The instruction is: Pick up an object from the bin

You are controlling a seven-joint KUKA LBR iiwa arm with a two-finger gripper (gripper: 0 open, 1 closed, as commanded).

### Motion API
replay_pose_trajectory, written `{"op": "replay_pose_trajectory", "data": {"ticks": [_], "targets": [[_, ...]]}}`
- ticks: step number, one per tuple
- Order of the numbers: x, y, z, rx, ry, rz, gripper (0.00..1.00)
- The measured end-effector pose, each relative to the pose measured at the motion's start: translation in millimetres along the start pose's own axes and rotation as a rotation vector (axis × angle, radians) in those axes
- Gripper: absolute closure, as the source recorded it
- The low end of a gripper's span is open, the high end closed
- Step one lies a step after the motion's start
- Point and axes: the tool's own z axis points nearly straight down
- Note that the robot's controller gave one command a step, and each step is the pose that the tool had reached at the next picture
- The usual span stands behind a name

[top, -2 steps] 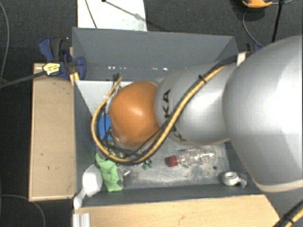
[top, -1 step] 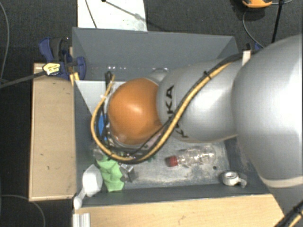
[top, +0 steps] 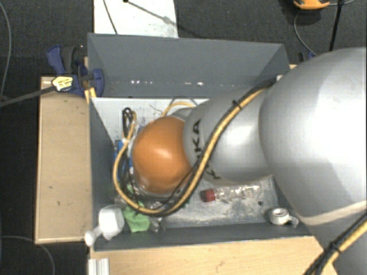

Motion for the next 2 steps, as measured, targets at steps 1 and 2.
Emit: {"op": "replay_pose_trajectory", "data": {"ticks": [1,2], "targets": [[-16.2,-14.0,2.1,-0.003,0.003,-0.334,1.0],[-16.2,-13.9,2.1,-0.003,0.003,-0.333,1.0]]}}
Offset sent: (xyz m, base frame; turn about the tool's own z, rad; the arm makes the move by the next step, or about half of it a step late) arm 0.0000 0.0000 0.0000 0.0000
